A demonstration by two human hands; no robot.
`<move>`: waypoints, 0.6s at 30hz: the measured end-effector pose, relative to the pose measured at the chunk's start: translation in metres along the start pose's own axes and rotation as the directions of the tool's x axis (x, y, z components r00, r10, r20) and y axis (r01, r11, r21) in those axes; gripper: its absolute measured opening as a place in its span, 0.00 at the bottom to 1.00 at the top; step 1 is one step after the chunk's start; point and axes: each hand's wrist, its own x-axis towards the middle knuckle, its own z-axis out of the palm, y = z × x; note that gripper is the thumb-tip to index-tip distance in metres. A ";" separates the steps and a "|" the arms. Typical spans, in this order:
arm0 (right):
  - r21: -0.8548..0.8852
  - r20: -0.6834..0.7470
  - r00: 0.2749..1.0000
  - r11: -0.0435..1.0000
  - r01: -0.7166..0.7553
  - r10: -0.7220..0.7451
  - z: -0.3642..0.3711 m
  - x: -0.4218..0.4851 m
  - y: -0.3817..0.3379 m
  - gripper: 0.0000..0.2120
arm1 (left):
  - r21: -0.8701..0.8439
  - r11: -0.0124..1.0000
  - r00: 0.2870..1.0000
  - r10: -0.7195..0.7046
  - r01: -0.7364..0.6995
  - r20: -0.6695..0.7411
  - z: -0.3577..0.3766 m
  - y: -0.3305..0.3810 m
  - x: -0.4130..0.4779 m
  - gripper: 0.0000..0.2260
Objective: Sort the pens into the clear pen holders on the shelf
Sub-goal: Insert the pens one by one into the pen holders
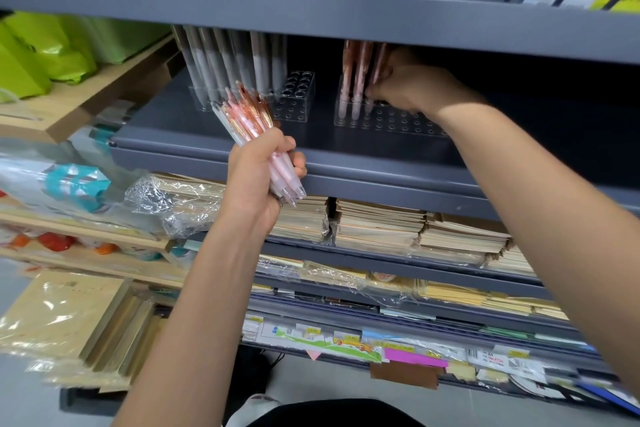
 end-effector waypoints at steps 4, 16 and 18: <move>-0.002 0.068 0.998 1.000 -0.005 0.005 -0.007 -0.004 -0.007 0.22 | 0.005 1.000 1.000 0.000 0.000 -0.001 -0.001 0.000 0.000 0.13; 0.477 -0.146 0.988 0.872 0.110 -0.045 0.001 -0.062 0.003 0.09 | -0.037 0.999 0.999 -0.029 0.030 0.013 -0.002 0.002 0.003 0.07; 0.660 -0.014 0.994 0.746 0.092 -0.111 0.021 -0.091 0.001 0.08 | -0.051 0.998 0.999 -0.038 0.039 0.012 -0.002 0.001 0.003 0.05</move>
